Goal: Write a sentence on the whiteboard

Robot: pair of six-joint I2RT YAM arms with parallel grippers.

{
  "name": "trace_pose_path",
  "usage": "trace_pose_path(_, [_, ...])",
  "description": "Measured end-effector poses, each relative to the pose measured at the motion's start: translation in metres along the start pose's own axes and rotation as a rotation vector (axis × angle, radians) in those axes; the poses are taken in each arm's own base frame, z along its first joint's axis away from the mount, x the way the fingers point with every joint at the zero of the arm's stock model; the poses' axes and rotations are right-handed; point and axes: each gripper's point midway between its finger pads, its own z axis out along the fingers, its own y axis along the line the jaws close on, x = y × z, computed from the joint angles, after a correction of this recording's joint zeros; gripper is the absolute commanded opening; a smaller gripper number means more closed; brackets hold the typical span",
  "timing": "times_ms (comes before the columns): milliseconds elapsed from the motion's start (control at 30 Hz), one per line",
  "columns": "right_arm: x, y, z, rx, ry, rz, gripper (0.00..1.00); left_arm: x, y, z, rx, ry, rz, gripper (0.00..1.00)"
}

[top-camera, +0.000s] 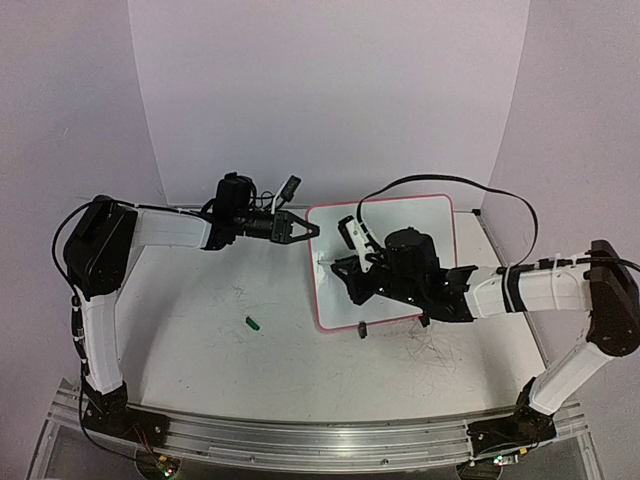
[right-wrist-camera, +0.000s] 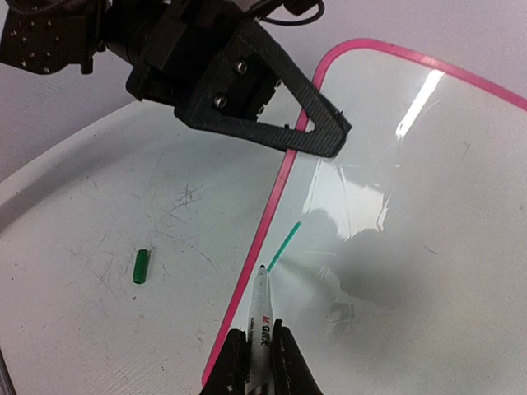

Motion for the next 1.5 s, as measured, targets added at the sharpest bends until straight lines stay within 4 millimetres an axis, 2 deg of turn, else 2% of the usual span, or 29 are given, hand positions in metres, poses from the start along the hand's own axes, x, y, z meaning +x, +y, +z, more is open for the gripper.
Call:
trace_pose_path(100, [-0.01, 0.0, -0.005, 0.001, -0.027, 0.003, 0.0, 0.0, 0.0, 0.0, 0.0, 0.0, 0.0, 0.0])
trace_pose_path(333, [-0.014, -0.001, 0.0, 0.009, -0.029, 0.003, 0.0, 0.0, 0.0, 0.0, 0.0, 0.0, 0.0, 0.0])
trace_pose_path(1500, [0.006, -0.008, 0.014, 0.052, 0.019, -0.003, 0.0, 0.0, 0.0, 0.0, 0.0, 0.0, 0.0, 0.0])
